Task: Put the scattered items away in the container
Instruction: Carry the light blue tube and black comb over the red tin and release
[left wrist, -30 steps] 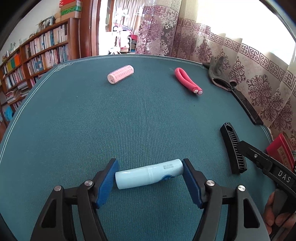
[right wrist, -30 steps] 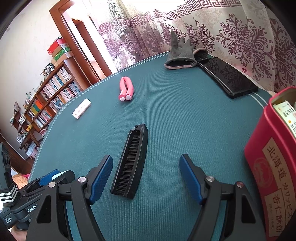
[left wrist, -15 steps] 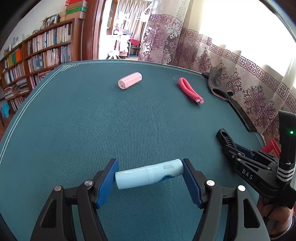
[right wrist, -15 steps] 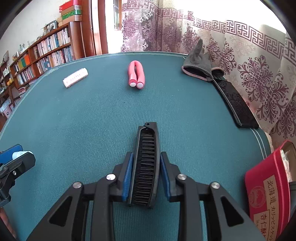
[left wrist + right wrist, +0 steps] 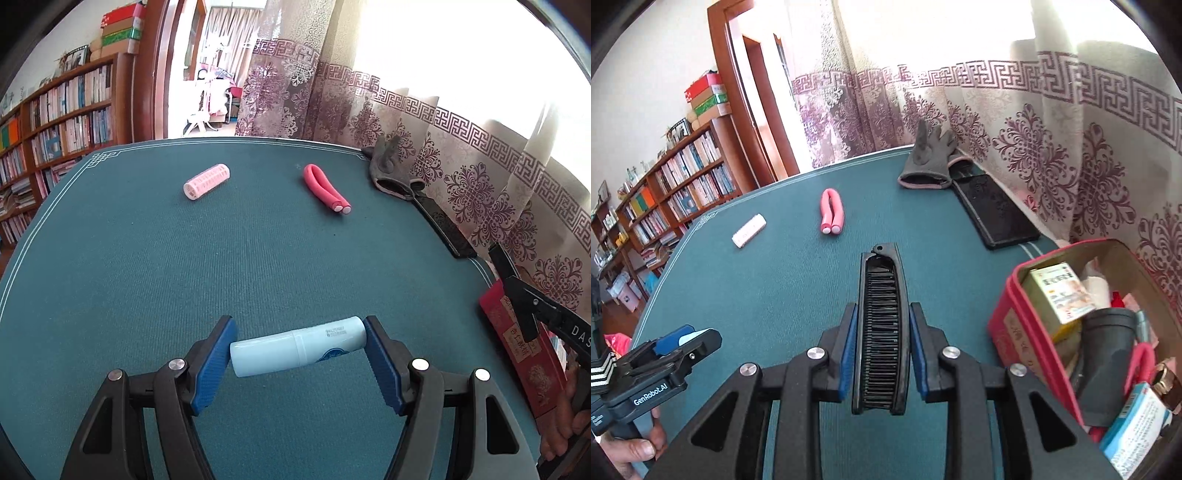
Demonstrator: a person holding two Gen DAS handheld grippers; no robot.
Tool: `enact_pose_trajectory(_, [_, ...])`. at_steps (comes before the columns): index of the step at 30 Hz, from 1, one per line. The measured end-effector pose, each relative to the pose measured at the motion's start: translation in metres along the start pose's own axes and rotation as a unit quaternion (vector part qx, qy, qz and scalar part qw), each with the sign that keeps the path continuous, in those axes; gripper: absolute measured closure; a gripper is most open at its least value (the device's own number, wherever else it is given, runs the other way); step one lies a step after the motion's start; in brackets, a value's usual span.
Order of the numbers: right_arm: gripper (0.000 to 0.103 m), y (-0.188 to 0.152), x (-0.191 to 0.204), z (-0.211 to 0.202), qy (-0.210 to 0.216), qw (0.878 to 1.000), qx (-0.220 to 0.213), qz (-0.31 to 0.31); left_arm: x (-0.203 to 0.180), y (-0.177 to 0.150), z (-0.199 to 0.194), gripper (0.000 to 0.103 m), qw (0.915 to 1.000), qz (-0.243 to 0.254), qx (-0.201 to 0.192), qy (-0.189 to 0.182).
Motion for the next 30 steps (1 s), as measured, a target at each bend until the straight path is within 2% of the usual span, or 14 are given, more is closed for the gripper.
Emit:
enact_pose_trajectory(7, [0.074,-0.016,-0.074,-0.066,-0.050,0.996,-0.053,0.058,-0.068,0.006,0.000,0.032,0.9975,0.062,0.003,-0.034])
enact_pose_trajectory(12, [0.074,-0.032,-0.128,-0.097,-0.089,0.989,-0.071,0.100,-0.129,0.007,-0.003,0.032,0.9907,0.121,0.001,-0.063])
enact_pose_trajectory(18, [0.074,-0.048,-0.163,-0.109,-0.102,0.983,-0.071,0.135,-0.210,-0.002,-0.007,0.032,0.9751,0.195,0.006,-0.106])
enact_pose_trajectory(24, [0.074,-0.052,-0.172,-0.120,-0.097,0.983,-0.083,0.136,-0.279,-0.015,-0.010,0.032,0.9546,0.265,0.002,-0.136])
enact_pose_trajectory(27, [0.074,-0.050,-0.176,-0.126,-0.096,0.982,-0.091,0.136,-0.303,-0.020,-0.006,0.032,0.9444,0.295,0.004,-0.144])
enact_pose_trajectory(30, [0.074,-0.050,-0.181,-0.131,-0.092,0.981,-0.094,0.141,-0.319,-0.022,0.004,0.032,0.9385,0.310,0.019,-0.151])
Point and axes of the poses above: each gripper's, at about its wrist camera, not at the fingertips, and z roughly the way its jaws point, x to its left, y to its top, the point moved 6 cm from there along z, roughly the way its jaws point, and after that the axes turned 13 degrees about x, right-handed, at the moved point
